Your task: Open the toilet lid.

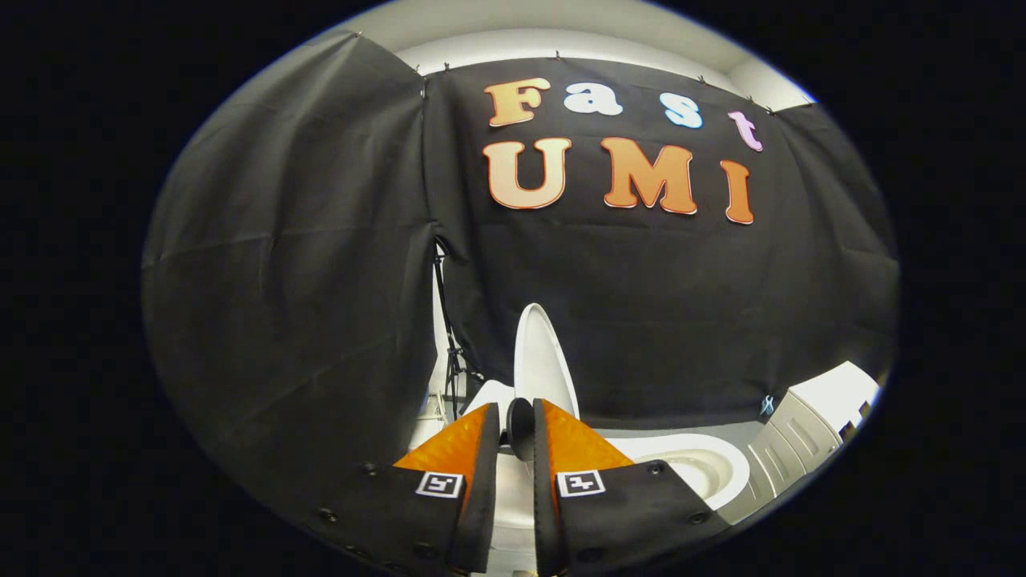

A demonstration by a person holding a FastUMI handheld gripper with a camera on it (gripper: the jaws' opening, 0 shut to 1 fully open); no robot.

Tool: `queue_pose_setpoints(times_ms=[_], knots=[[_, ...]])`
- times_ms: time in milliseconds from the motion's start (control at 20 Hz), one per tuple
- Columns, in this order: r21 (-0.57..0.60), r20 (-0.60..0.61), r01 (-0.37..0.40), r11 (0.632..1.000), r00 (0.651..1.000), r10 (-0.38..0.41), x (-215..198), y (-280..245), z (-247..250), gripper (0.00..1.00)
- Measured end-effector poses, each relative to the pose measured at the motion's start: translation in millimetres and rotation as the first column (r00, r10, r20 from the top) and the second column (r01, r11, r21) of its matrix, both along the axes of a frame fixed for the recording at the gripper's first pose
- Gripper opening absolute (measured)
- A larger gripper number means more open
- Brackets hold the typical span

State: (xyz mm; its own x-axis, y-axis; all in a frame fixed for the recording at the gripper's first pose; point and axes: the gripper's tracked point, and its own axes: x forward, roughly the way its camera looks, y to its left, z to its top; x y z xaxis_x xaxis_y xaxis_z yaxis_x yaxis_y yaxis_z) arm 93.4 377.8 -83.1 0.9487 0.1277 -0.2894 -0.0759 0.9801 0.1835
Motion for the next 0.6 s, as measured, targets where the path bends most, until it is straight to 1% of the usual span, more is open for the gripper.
queue_pose_setpoints(times_ms=[150, 350, 500, 600], knots=[[-0.014, 0.0, -0.005, 1.0, 1.0, 0.005, 2, -3, 1, 0.47], [-0.013, 0.018, -0.007, 1.0, 1.0, 0.007, -6, -7, 13, 0.69], [-0.012, 0.045, -0.017, 1.0, 0.999, 0.017, -12, -10, 28, 0.86], [0.004, 0.061, -0.01, 1.0, 0.998, 0.01, -16, -16, 40, 0.98]])
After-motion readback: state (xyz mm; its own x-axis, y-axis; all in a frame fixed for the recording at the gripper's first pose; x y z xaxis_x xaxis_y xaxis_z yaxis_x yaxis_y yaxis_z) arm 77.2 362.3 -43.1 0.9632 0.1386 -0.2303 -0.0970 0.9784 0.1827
